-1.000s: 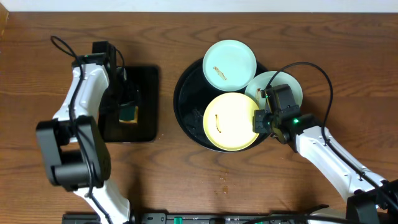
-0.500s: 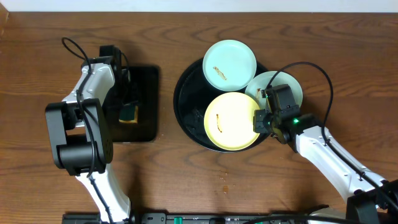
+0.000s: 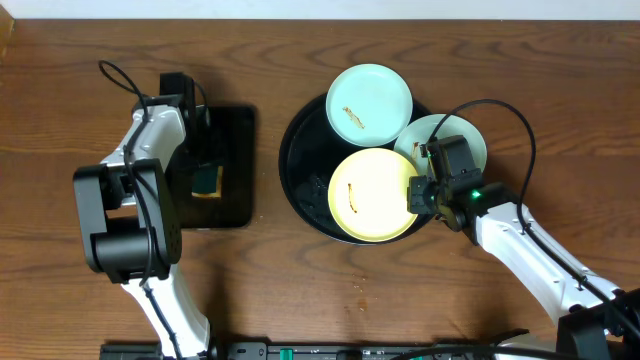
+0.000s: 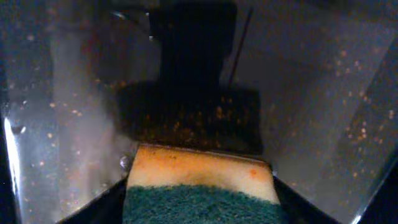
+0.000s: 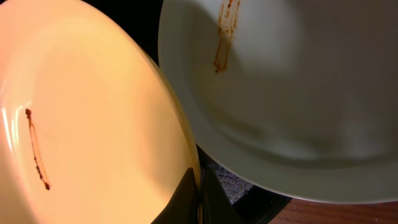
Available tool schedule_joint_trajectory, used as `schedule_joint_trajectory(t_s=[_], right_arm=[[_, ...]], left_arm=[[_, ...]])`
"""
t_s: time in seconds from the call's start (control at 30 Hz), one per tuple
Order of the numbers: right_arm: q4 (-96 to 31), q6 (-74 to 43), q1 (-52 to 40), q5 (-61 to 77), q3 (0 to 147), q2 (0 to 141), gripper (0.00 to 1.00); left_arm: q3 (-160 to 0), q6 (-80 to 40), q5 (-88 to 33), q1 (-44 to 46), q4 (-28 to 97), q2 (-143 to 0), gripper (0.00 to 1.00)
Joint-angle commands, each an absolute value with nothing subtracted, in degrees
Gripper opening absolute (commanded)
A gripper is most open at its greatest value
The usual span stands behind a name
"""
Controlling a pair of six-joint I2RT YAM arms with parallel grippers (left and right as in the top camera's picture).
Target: Clean dirty plates on tray and stack at the side
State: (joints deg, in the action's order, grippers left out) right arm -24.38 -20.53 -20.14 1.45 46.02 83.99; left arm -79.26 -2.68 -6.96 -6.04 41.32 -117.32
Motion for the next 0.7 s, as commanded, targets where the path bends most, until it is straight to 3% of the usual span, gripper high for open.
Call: schedule_joint_trajectory(t_s=[0.0, 0.03, 0.17, 0.2, 0.23, 0.27, 0.3, 0.37, 0.43, 0.57, 0.63, 0.67], right_arm=[[-24.3, -21.1, -20.7, 0.9, 46.7, 83.6, 0.01], [-24.3, -21.1, -20.7, 0.9, 46.7, 83.6, 0.01], [-24.5, -21.1, -20.7, 0.9, 46.7, 83.6, 0.01], [-24.5, -21.1, -20.7, 0.9, 46.7, 83.6, 0.01], [-24.6, -21.1, -20.7, 0.9, 46.7, 83.6, 0.01], [-24.6, -21.1, -20.7, 0.9, 46.7, 83.6, 0.01], [-24.6, -21.1, -20.7, 0.9, 46.7, 83.6, 0.01], [-24.7, -21.1, -20.7, 0.9, 46.7, 83.6, 0.01], [-24.6, -21.1, -20.7, 0.9, 46.7, 83.6, 0.01], [-24.6, -21.1, -20.7, 0.9, 46.7, 83.6, 0.02], [-24.6, -21.1, -20.7, 0.9, 46.7, 83.6, 0.02], [-24.6, -21.1, -20.7, 0.9, 46.7, 83.6, 0.02]], left_arm=[[-77.7, -2.2, -7.3, -6.0, 41.0, -117.6, 0.25], [-77.7, -2.2, -7.5, -6.0, 40.6, -117.6, 0.09], [-77.7, -2.2, -7.5, -6.0, 40.6, -117.6, 0.08], [-77.7, -2.2, -7.5, -6.0, 40.6, -117.6, 0.14], [-77.7, -2.2, -7.5, -6.0, 40.6, -117.6, 0.46], [-77.7, -2.2, -7.5, -6.0, 40.9, -117.6, 0.69], [-77.7, -2.2, -7.5, -6.0, 41.1, -117.6, 0.76], [-77.8, -2.2, -7.5, -6.0, 42.9, -117.5, 0.79], [-77.8, -2.2, -7.5, -6.0, 45.5, -117.5, 0.76], [-77.8, -3.3, -7.5, -6.0, 49.0, -117.5, 0.61], [-77.8, -3.3, -7.5, -6.0, 49.1, -117.5, 0.40], [-77.8, -3.3, -7.5, -6.0, 48.5, -117.6, 0.19]])
